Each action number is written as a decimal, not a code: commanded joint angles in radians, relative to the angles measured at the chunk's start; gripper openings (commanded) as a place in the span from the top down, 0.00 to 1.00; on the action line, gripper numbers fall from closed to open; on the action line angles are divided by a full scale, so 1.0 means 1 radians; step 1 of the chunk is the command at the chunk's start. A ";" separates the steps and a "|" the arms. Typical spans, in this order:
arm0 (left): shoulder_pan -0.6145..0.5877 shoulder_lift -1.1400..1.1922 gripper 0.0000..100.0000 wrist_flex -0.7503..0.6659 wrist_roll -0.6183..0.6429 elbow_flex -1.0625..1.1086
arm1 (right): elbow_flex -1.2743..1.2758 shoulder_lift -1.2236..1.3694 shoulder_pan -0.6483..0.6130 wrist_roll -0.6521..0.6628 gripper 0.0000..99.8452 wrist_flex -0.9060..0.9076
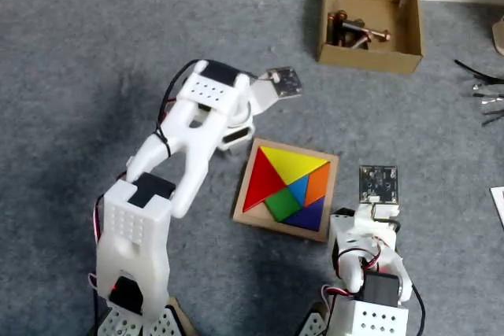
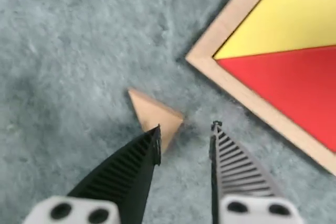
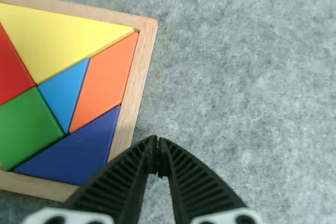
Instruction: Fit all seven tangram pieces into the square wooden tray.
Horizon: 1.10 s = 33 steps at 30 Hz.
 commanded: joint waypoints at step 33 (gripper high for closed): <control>0.041 -0.015 0.85 0.034 0.005 -0.038 | 0.105 -0.012 0.012 0.011 0.99 0.004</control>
